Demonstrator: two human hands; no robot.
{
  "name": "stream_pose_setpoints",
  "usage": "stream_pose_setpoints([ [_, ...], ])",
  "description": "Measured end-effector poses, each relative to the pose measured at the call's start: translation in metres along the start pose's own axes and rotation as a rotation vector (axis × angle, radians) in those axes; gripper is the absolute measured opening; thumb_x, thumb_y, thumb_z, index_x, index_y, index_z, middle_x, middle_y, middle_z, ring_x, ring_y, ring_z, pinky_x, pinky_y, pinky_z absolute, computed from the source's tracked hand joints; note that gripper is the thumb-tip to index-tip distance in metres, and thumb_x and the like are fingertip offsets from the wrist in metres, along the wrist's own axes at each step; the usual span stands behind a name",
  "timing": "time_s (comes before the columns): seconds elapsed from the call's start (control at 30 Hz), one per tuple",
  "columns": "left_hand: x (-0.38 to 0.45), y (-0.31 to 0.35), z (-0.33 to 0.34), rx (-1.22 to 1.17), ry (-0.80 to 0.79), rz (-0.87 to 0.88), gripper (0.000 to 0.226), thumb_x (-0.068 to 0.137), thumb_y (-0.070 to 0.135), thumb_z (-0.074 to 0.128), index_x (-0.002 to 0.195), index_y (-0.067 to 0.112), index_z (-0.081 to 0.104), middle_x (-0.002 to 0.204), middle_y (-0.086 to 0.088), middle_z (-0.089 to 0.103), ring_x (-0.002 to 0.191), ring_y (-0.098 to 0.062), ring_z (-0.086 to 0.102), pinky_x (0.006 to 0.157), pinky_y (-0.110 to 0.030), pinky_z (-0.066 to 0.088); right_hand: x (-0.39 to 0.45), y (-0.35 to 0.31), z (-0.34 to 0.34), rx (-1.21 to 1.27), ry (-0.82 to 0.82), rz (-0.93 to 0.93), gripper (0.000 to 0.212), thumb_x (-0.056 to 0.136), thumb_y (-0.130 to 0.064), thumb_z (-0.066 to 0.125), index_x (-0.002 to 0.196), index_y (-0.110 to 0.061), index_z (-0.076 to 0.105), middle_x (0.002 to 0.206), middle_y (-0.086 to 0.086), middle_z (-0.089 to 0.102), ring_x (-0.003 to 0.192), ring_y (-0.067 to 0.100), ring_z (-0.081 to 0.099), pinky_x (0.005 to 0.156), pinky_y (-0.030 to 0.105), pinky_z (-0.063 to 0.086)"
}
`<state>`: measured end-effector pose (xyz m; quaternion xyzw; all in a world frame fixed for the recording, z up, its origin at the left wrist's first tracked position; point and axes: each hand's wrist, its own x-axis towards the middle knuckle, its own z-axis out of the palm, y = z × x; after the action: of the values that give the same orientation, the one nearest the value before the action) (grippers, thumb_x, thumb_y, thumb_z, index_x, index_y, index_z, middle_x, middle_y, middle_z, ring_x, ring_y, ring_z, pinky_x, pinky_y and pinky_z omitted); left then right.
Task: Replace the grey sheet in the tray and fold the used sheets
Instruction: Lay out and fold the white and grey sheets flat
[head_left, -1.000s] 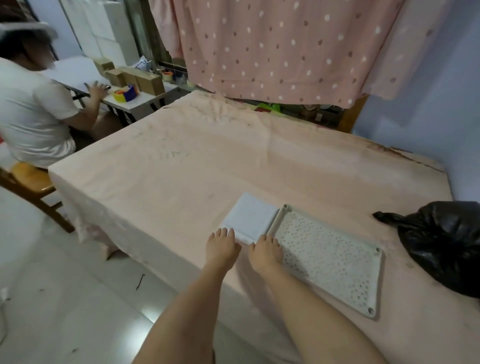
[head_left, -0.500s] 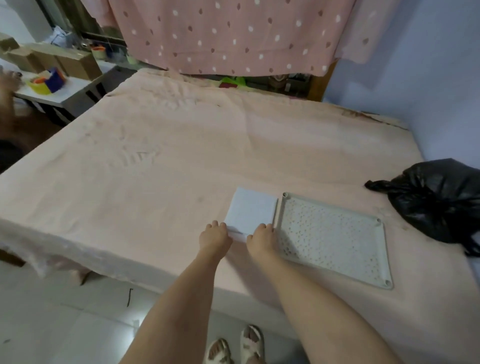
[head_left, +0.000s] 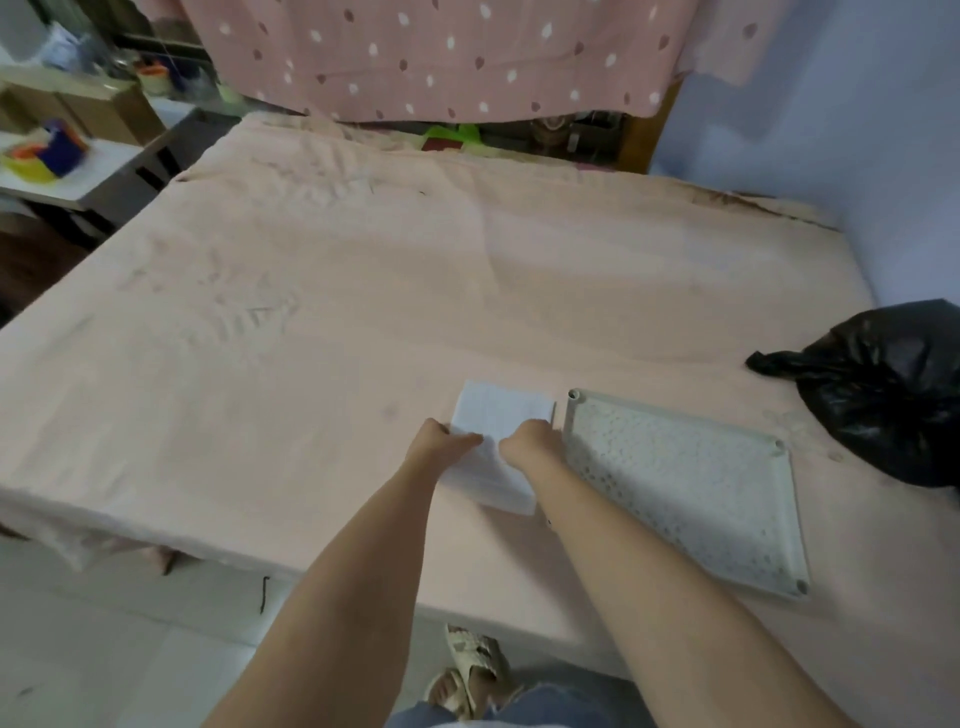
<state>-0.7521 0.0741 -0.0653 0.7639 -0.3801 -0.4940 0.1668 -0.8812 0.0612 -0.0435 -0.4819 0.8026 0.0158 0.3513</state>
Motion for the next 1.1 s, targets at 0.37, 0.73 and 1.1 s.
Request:
stream_pose_setpoints([
  [0.37,-0.006,-0.029,-0.054,-0.458,0.000,0.098,0.037,0.079,0.009,0.075,0.114,0.008,0.062,0.103,-0.012,0.065,0.093,-0.029,0.063,0.091,-0.044,0.052,0.014,-0.004,0.020,0.107,-0.100,-0.089,0.047,0.070,-0.041,0.057,0.109,-0.014,0.054,0.102,0.007,0.065,0.093,0.029,0.064,0.086,0.039,0.053],
  [0.73,-0.040,-0.101,-0.156,-0.817,0.151,0.135,0.034,0.076,0.010,0.076,0.108,0.012,0.065,0.098,-0.008,0.071,0.080,-0.023,0.069,0.071,-0.033,0.058,-0.049,-0.092,0.078,0.878,-0.662,-0.300,0.031,0.088,-0.017,0.065,0.115,-0.005,0.057,0.111,0.013,0.066,0.097,0.028,0.064,0.087,0.040,0.053],
  [1.1,-0.053,-0.186,-0.267,-0.781,0.122,0.094,0.033,0.079,0.017,0.075,0.111,0.016,0.065,0.100,-0.008,0.072,0.083,-0.023,0.068,0.070,-0.032,0.056,-0.114,-0.158,0.159,0.854,-0.571,-0.332,0.023,0.090,-0.010,0.061,0.113,-0.008,0.059,0.098,0.007,0.067,0.080,0.020,0.065,0.078,0.040,0.053],
])
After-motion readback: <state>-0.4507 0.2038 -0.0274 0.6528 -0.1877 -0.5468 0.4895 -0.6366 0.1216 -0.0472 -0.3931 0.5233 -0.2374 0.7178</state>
